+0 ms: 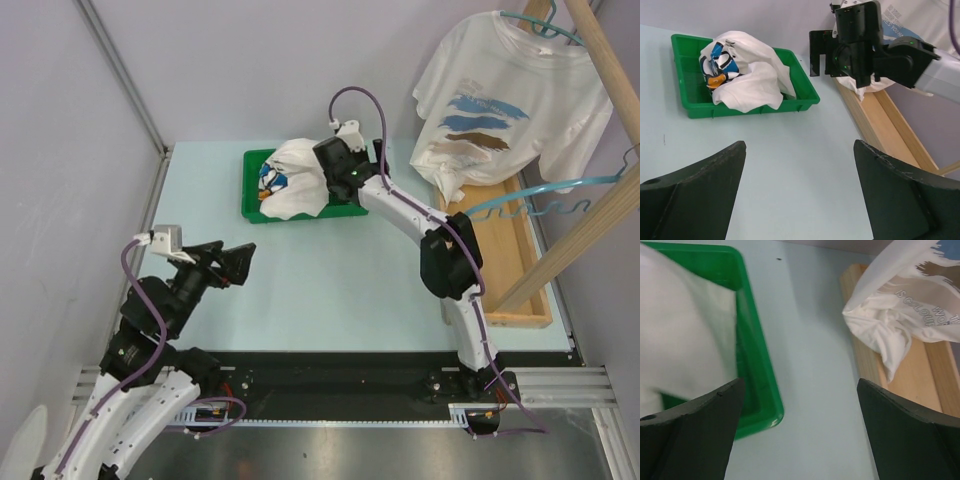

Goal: Remove the t-shirt from the hanger

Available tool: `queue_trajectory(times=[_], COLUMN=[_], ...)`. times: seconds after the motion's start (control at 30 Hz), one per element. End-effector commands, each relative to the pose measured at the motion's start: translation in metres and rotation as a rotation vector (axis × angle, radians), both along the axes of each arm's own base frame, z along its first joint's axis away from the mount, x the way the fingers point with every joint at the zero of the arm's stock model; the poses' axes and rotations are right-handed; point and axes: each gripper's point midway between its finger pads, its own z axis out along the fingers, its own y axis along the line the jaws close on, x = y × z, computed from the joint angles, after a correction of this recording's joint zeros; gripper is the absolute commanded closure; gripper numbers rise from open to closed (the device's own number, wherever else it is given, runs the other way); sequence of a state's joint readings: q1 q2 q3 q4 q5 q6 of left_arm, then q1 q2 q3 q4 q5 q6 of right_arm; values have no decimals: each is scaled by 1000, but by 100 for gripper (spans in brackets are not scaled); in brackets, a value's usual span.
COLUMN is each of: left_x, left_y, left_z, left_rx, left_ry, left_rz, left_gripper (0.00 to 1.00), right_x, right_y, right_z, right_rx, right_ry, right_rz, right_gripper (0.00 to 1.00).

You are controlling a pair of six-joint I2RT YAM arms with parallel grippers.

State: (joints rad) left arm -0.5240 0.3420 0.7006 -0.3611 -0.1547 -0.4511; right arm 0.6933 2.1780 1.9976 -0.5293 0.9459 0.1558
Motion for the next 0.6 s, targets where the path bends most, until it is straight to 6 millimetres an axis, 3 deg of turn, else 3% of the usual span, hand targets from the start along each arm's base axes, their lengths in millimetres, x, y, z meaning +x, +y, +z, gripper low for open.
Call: queue_trajectory(times=[0.0,0.3,0.43,0.57], left_x=[1,5,4,3], left_y=[-19,-45,-47,-52], left_z=[5,16,21,24], left_rx=[-12,-22,-3,1], left_ry=[-14,5,9,14], left_rz=[-75,-157,-168,-191], left_gripper=[6,5,5,5], right_x=[37,74,89,107], right_y=[-52,-117,-135,-150], right_z=[-2,-51,-72,-77], right_rx=[-85,-125,-146,-148], right_ry=[-71,-20,7,-19], right_rz=[-124,-228,-242,-246], right_gripper=[0,0,0,1])
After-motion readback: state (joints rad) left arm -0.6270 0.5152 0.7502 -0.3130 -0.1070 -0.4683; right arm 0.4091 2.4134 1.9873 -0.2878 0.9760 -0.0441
